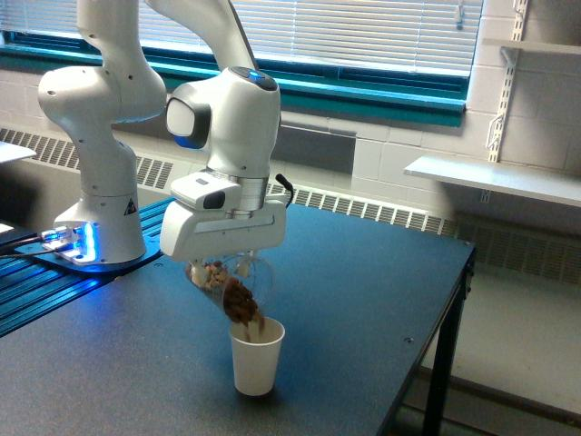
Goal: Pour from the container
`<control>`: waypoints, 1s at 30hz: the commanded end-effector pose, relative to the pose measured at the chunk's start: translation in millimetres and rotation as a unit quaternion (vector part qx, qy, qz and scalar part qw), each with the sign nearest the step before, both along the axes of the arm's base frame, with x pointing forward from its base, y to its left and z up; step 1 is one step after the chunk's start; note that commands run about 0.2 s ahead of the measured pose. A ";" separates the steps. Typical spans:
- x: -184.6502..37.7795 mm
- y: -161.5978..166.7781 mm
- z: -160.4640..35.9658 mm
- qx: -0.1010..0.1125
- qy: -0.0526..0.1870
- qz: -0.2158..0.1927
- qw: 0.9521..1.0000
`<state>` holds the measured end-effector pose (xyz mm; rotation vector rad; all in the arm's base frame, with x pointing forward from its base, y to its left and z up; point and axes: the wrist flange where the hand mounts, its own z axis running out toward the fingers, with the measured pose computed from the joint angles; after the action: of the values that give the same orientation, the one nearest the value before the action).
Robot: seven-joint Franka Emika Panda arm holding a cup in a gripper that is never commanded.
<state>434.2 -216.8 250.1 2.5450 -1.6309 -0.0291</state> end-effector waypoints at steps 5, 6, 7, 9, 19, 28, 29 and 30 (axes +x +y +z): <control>8.0 0.6 0.0 0.000 0.006 0.005 1.000; 8.6 1.2 -0.3 0.000 0.007 0.006 1.000; 9.3 1.8 -0.4 0.000 0.007 0.007 1.000; 9.7 2.7 -1.1 0.000 0.010 0.009 1.000; 12.3 6.8 -0.8 0.002 0.017 0.016 1.000; 11.3 8.2 -0.6 0.005 0.024 0.019 1.000; 11.2 8.3 -0.4 0.006 0.024 0.019 1.000; 11.2 8.1 -0.1 0.006 0.025 0.019 1.000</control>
<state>443.5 -210.6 247.6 2.5493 -1.5936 -0.0881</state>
